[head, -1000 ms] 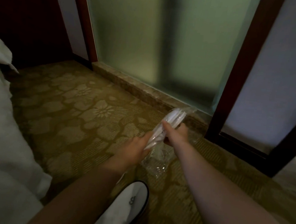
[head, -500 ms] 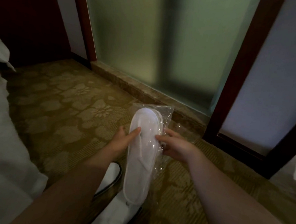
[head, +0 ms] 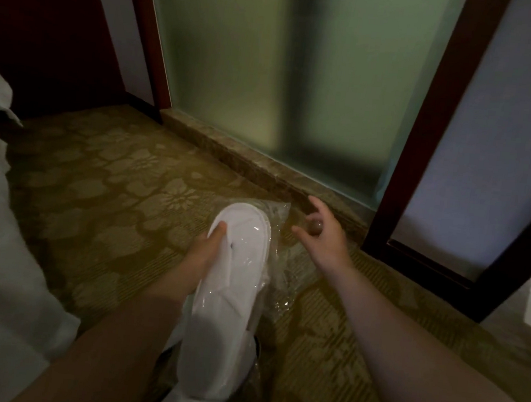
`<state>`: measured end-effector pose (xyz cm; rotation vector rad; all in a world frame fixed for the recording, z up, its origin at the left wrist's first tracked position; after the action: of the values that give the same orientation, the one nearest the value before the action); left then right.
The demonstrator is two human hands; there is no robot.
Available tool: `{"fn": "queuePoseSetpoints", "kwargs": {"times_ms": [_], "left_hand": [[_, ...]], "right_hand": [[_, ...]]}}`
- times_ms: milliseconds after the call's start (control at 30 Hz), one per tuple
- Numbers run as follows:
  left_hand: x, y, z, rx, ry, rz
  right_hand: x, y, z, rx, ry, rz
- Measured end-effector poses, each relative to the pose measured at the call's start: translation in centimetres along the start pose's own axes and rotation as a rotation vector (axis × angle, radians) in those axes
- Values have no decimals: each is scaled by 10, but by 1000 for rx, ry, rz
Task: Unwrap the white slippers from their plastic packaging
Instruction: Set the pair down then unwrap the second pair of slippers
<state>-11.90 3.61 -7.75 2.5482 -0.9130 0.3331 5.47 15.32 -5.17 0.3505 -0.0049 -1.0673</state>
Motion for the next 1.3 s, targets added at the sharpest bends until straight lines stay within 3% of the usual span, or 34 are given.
{"fn": "queuePoseSetpoints", "kwargs": {"times_ms": [200, 500, 800, 933, 1300], "left_hand": [[1, 9, 4, -52, 1, 52], [2, 10, 6, -157, 24, 121], [4, 7, 7, -304, -50, 111], [3, 5, 8, -310, -103, 135], [12, 4, 6, -292, -182, 224]], "right_hand": [[1, 2, 7, 432, 296, 63], [2, -10, 21, 554, 418, 141], [1, -4, 11, 228, 141, 78], [-1, 2, 5, 102, 42, -25], [-4, 20, -11, -17, -256, -282]]}}
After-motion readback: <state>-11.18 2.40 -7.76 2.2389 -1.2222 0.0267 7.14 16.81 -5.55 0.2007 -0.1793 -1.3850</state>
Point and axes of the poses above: each hand's wrist, its own x-axis away from the middle knuckle, its own y-axis out of the back of the hand, z = x × y, the point moved 1 cm from there along -x, towards the middle knuckle, and after that the axes turned 4 degrees about -x, right-handed, at the moved point
